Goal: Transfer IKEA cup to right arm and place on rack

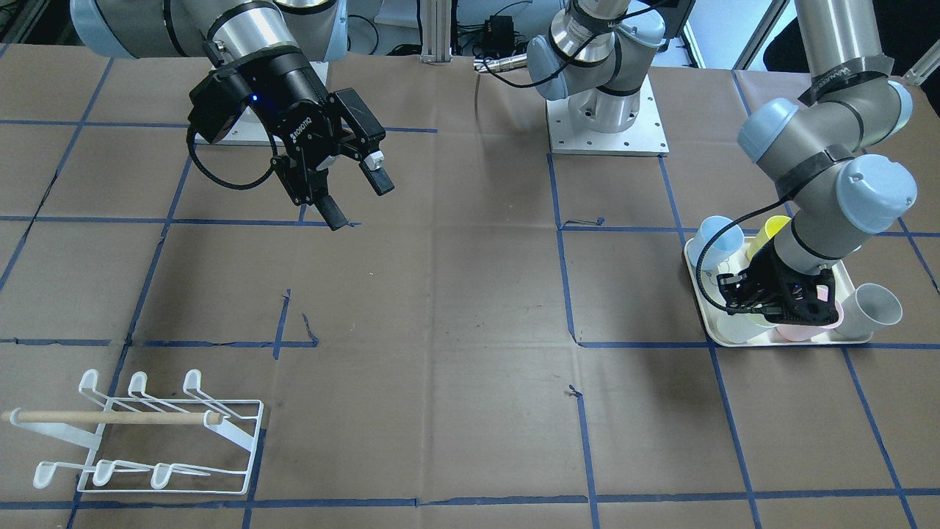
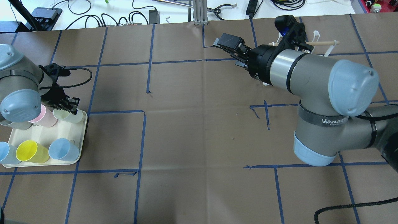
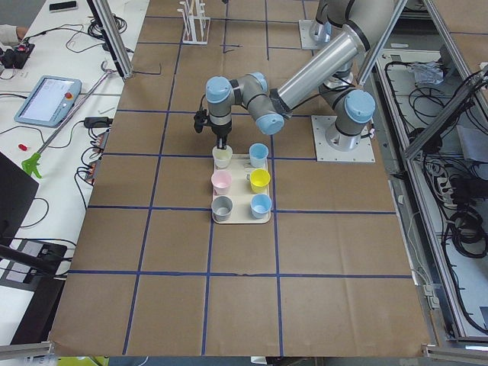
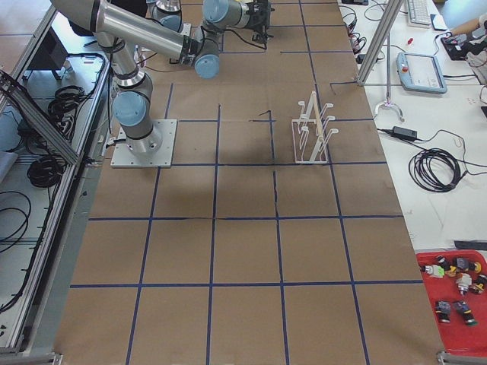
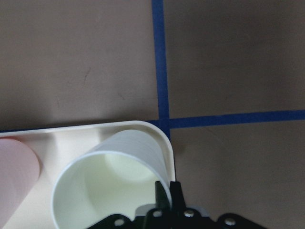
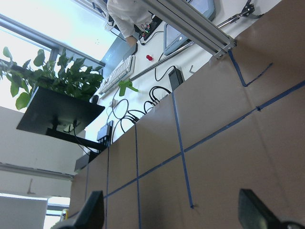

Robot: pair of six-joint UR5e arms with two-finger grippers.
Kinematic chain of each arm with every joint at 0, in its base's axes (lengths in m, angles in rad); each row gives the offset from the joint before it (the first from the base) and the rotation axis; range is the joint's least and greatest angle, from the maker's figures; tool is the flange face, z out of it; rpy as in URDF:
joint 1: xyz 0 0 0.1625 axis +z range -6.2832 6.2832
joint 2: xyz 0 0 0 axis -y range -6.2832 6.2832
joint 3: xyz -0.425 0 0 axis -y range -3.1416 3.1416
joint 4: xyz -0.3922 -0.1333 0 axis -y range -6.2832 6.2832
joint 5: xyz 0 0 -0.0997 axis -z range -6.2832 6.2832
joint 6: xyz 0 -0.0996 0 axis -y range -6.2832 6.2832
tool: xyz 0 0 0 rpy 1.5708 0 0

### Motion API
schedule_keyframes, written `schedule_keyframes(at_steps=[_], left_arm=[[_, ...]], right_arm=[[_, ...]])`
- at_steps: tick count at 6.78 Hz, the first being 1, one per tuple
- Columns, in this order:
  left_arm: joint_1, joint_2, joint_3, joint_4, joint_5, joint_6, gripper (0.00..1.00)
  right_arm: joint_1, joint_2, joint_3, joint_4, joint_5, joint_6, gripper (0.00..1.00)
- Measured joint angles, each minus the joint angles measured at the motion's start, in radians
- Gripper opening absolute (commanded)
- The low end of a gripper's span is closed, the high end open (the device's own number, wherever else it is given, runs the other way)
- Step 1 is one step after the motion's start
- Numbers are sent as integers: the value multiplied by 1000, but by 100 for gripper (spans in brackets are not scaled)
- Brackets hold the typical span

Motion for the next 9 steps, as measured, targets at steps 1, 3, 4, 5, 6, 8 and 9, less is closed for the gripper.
schedule_keyframes(at_steps=[1,3,4,5,6,8,9], left_arm=[[-2,12,45,-41,0,0,0],[-15,34,189,-226,-3,-6,0],[-36,39,280,-335,-6,-12,0],[-82,40,375,-431,-9,-31,0],[-154,42,451,-492,-10,-60,0],[-273,64,507,-524,-86,-86,0],[-295,86,506,-521,-199,-87,0]], right_arm=[[0,0,44,-110,1,129,100],[0,-2,111,-275,2,270,100],[0,-2,122,-328,2,318,100],[0,-2,126,-375,1,362,100],[0,0,128,-406,1,405,100],[0,2,128,-437,-2,461,100],[0,3,128,-442,-7,471,100]])
